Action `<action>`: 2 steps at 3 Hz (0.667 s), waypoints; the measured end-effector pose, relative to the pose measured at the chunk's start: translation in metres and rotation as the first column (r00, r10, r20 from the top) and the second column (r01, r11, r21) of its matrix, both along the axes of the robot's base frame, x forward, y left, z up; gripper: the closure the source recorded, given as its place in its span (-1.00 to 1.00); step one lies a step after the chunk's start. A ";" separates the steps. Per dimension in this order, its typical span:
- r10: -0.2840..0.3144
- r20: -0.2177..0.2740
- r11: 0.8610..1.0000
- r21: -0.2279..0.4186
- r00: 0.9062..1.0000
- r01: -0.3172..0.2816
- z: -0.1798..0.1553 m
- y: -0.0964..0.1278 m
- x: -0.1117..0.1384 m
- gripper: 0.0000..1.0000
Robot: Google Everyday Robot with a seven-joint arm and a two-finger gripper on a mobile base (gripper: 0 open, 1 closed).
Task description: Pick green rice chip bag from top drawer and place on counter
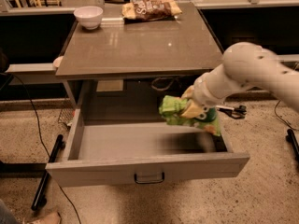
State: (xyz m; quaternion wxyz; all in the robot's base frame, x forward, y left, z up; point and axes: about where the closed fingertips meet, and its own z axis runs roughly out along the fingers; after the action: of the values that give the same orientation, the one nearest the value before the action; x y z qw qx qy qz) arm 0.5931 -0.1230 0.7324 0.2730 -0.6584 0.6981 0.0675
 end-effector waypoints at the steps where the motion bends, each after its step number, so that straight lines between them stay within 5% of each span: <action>1: -0.005 0.118 0.999 -0.053 0.993 0.011 0.068 -0.022 -0.005 1.00; 2: -0.005 0.107 0.999 -0.049 0.994 0.010 0.071 -0.018 0.003 1.00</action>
Offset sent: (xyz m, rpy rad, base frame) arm -0.0057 -0.0223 0.0576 -0.0481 -0.1048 -0.0082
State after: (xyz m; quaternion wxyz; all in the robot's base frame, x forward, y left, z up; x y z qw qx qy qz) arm 0.5963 -0.1406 0.8030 0.2941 -0.6651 0.6863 0.0138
